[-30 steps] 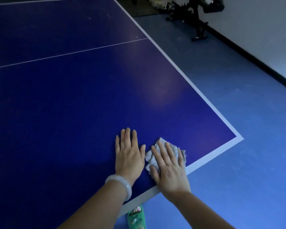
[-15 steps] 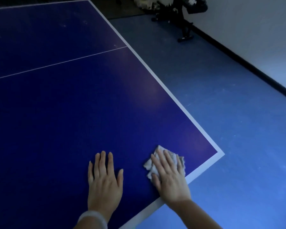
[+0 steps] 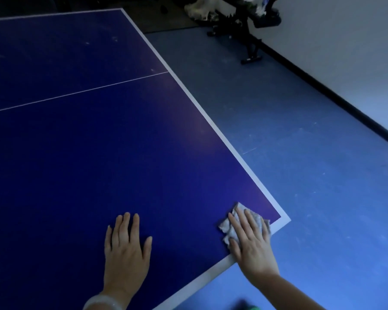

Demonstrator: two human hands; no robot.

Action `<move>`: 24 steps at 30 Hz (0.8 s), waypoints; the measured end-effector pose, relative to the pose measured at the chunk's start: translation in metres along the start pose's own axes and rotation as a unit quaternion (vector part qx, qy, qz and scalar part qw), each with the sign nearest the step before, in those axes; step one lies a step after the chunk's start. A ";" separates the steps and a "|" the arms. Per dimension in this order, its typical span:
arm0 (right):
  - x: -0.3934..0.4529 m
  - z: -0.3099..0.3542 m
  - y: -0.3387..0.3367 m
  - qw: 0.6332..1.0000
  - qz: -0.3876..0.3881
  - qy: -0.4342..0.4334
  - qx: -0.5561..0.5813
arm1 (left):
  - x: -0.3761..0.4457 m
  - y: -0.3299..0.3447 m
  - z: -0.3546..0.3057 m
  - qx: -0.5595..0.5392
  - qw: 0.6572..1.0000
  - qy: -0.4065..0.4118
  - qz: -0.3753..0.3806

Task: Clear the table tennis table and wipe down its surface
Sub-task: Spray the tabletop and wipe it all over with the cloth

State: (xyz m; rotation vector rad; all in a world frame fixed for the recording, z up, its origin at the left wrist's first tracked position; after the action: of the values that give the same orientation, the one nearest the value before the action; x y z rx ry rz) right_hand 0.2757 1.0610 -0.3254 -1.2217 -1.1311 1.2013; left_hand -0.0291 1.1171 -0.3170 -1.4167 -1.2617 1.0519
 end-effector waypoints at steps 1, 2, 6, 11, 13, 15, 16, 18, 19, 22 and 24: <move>0.004 -0.013 -0.003 1.000 -0.004 0.002 0.002 | 0.002 -0.001 -0.003 -0.004 1.000 -0.011 -0.001; 0.010 -0.026 -0.005 1.000 -0.003 0.016 0.007 | 0.005 -0.001 -0.010 -0.009 1.000 -0.023 0.000; 0.031 -0.058 -0.011 0.998 0.024 0.065 0.009 | 0.021 0.005 -0.073 -0.053 0.998 -0.039 0.008; 0.035 -0.066 -0.008 0.998 0.045 0.048 0.021 | 0.046 0.029 -0.178 -0.116 0.982 -0.146 0.039; 0.037 -0.071 -0.007 0.997 0.047 0.050 0.027 | 0.051 0.039 -0.197 -0.122 0.966 -0.226 0.036; 0.041 -0.079 -0.008 0.996 0.052 0.055 0.039 | 0.053 0.043 -0.207 -0.089 0.965 -0.248 0.012; 0.044 -0.084 -0.009 0.996 0.055 0.055 0.047 | 0.053 0.043 -0.209 -0.072 0.966 -0.247 -0.003; 0.051 -0.095 -0.009 0.995 0.057 0.057 0.065 | 0.052 0.045 -0.209 -0.050 0.967 -0.247 -0.021; 0.055 -0.101 -0.008 0.994 0.055 0.061 0.076 | 0.052 0.047 -0.209 -0.043 0.967 -0.249 -0.021; 0.070 -0.116 -0.005 0.988 0.044 0.067 0.135 | 0.052 0.049 -0.210 -0.033 0.965 -0.257 -0.026; 0.083 -0.125 0.006 0.977 0.087 0.081 0.177 | 0.052 0.050 -0.210 -0.025 0.964 -0.265 -0.029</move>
State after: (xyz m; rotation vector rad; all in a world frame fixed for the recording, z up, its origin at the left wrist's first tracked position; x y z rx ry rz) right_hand 0.4049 1.1366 -0.3374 -1.1340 -0.6652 1.3411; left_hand 0.1908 1.1469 -0.3254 -1.1606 -1.7057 1.4243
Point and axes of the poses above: each hand's wrist, its own x-axis towards the middle knuckle, its own y-axis out of the palm, z = x × y, the point moved 7 cm from there along x, towards the middle knuckle, and after that the axes turned 4 degrees about -x, right-handed, at the moved point
